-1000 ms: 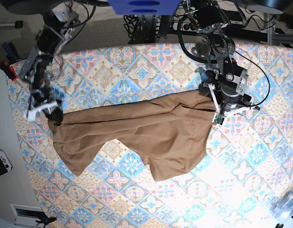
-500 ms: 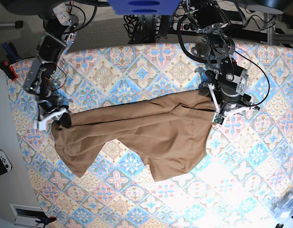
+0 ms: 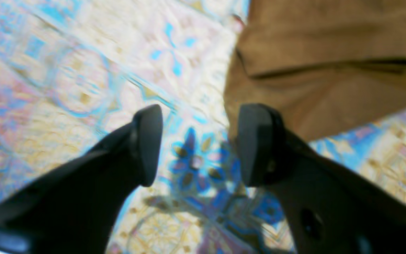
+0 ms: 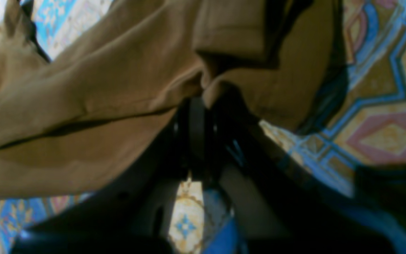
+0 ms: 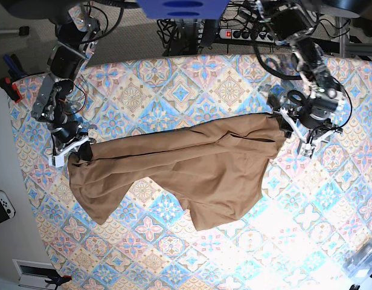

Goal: Layout the t-shirt on the table in an organized manner, then fold the t-shirt properly
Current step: 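Release the shirt edge and regrasp the shirt hem with both grippers, then lift the held edge and stretch the shirt taut between both grippers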

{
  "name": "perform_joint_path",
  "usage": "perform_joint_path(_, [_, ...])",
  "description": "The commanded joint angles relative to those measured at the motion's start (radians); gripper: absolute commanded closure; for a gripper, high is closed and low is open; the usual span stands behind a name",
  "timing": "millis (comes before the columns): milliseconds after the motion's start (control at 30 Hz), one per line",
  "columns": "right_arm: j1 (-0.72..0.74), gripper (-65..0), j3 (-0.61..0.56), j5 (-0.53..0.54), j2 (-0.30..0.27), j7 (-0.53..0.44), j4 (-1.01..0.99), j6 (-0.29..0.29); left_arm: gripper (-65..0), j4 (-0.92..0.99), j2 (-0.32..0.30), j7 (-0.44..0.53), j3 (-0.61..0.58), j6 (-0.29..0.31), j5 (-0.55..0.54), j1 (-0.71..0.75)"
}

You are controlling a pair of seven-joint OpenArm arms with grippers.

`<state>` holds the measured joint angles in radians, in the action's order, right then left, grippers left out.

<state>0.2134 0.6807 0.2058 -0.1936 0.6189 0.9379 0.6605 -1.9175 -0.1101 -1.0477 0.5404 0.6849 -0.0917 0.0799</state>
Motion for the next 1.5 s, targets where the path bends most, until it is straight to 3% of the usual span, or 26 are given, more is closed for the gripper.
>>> perform_joint_path(0, [0.014, 0.0, 0.004, -0.029, -0.011, 0.005, 0.014, 0.000, -34.4, 0.006, -0.023, 0.010, 0.010, -0.003, -0.067, -0.015])
perform_joint_path(167, [0.014, 0.0, 0.006, -0.042, -0.010, 0.005, 0.016, 0.000, -34.7, 0.154, -0.104, 0.011, 0.011, -0.003, -0.240, -0.019])
perform_joint_path(433, [0.014, 0.0, 0.006, -0.042, -0.011, 0.006, 0.016, 0.000, -34.7, 0.370, -0.113, 0.111, 0.010, -0.003, -0.204, -0.070])
perform_joint_path(633, [0.013, 0.0, 0.009, -0.042, -0.013, 0.043, 0.022, 0.000, -33.1, 0.413, -0.112, 0.105, -0.013, 0.013, -0.204, -0.091])
perform_joint_path(700, [0.011, 0.0, 0.032, -0.042, -0.014, 0.052, 0.050, 0.000, -27.3, 0.415, -0.112, 0.102, -0.044, 0.013, -0.201, -0.082])
perform_joint_path(867, [-0.044, 0.0, 0.080, -0.045, -0.011, 0.092, 0.172, 0.000, 0.0, 0.421, -0.112, 0.024, -0.064, 0.013, -0.202, -0.079])
perform_joint_path(1100, [-0.079, 0.0, 0.083, -0.045, -0.010, 0.209, 0.329, 0.000, 0.0, 0.402, -0.113, -0.116, -0.064, 0.013, -0.204, -0.075])
perform_joint_path(1300, [-0.142, 0.0, 0.087, -0.045, -0.008, 0.220, 0.428, 0.000, 0.0, 0.218, -0.113, -0.124, -0.062, 0.013, -0.205, 0.044])
perform_joint_path(1467, [-0.190, 0.0, 0.169, -0.045, -0.008, 0.259, 0.490, 0.002, 0.0, 0.164, -0.115, -0.124, -0.061, 0.013, -0.202, 0.097])
